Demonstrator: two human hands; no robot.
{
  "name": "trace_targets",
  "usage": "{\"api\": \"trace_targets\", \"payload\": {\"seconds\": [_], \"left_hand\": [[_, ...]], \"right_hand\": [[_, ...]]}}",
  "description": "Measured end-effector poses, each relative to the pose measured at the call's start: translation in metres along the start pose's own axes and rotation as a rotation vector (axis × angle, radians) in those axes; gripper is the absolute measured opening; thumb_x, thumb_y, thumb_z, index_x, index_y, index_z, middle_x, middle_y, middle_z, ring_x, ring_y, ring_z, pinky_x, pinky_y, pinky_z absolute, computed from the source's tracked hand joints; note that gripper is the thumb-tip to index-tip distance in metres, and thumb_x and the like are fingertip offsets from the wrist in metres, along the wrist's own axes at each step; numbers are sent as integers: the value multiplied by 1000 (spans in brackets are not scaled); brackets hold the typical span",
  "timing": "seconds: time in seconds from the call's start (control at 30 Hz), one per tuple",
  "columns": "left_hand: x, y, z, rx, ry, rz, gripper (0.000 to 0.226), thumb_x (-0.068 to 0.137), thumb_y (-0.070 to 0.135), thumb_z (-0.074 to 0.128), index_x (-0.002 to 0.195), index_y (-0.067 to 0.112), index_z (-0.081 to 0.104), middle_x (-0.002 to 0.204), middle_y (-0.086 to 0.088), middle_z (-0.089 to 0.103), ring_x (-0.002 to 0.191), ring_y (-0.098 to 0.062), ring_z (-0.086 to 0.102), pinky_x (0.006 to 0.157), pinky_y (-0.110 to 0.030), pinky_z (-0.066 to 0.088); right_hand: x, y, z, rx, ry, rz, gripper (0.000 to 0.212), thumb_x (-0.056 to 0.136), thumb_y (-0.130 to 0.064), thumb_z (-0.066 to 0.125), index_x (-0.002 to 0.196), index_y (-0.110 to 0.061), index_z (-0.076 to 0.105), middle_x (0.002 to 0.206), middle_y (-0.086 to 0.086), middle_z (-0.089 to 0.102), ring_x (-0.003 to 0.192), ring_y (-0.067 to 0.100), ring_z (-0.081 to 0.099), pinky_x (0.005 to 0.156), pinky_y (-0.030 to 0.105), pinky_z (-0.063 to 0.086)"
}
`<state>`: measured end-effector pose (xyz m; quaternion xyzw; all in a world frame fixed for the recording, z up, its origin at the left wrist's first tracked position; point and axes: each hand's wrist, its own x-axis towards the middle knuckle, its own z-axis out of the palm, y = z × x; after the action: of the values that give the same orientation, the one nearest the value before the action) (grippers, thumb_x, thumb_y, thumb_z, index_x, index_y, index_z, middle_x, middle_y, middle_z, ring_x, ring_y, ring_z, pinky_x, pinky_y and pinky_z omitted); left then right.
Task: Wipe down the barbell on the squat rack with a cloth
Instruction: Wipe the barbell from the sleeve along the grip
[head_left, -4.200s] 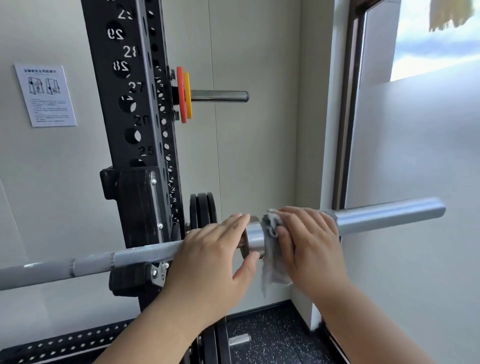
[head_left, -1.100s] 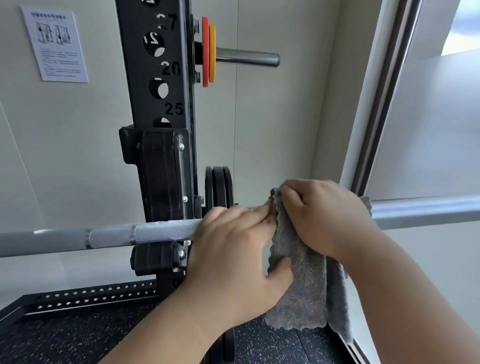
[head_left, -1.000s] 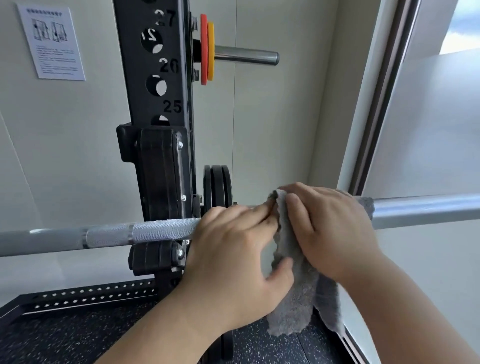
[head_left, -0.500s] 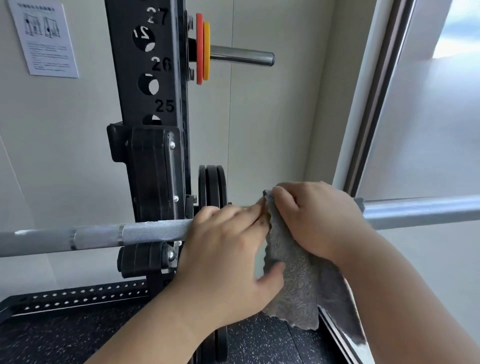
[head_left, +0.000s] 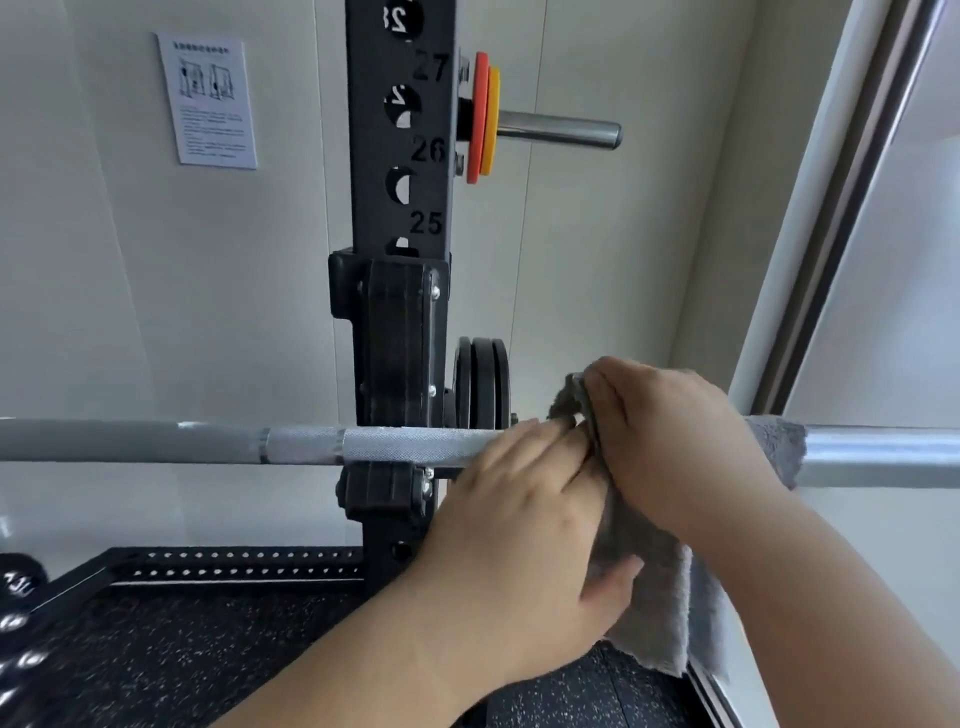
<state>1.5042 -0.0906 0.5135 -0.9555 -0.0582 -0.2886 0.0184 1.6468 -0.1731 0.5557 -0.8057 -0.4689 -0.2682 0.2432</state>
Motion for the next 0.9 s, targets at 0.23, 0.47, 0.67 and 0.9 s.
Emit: {"api": "trace_targets", "payload": {"seconds": [0.23,0.47,0.67,0.9], "left_hand": [[-35,-10,-32,-63,250,-54,37,95,46,55,69,22,68,73,9,65,74,-17,63,67,-39,51],[-55,-68,-76,14,544,-218,44,101,37,47,65,19,65,58,7,57,54,-19,56,48,-34,44],[-81,-125,-68,105,585,-403,26,100,27,52,89,21,74,77,4,71,73,-31,66,65,-45,52],[-85,-150,-49,159,379,-358,39,98,43,46,118,20,69,102,4,75,95,-32,67,85,-46,41]], "right_hand": [[-3,-36,7,-320,-41,-218,37,78,-23,69,67,-24,34,44,-5,30,40,23,17,57,30,17],[3,-81,17,-222,-231,-177,2,106,-26,47,107,-26,49,67,-6,47,55,21,45,46,32,33],[-9,-56,19,-488,-34,-130,78,105,-70,1,77,-26,58,64,-6,59,70,24,62,87,42,51],[3,-78,26,-525,-123,-106,74,111,-53,7,58,-18,45,48,-3,36,46,31,41,55,34,25]]}}
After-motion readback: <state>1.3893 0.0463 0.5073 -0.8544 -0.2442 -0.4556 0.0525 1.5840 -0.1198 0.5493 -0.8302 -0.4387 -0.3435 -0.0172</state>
